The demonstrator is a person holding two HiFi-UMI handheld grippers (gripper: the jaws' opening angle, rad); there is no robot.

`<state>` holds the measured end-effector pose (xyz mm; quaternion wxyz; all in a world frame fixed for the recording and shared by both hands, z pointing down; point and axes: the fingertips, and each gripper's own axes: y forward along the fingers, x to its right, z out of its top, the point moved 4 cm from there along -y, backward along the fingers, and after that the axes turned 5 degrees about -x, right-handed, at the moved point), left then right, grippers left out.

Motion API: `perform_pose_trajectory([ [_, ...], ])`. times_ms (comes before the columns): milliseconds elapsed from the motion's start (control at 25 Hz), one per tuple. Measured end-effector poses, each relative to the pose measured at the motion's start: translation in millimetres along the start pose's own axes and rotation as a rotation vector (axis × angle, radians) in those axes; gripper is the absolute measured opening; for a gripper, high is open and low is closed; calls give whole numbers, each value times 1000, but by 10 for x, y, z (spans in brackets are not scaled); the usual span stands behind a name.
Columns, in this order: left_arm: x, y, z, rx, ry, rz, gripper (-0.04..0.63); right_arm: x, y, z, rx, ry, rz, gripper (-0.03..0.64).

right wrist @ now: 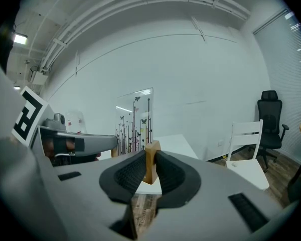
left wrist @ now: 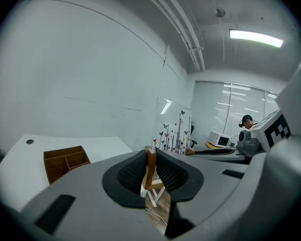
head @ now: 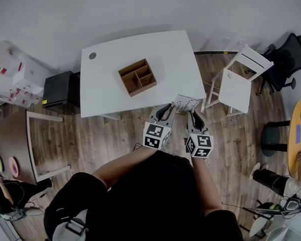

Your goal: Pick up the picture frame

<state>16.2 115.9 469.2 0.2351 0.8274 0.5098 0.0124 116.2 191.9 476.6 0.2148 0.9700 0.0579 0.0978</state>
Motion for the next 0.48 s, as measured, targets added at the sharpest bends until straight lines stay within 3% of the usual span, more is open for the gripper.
perform_pose_trajectory([
  [480, -439, -117, -9, 1, -13, 8, 71, -343, 299, 31, -19, -11, 2, 77],
])
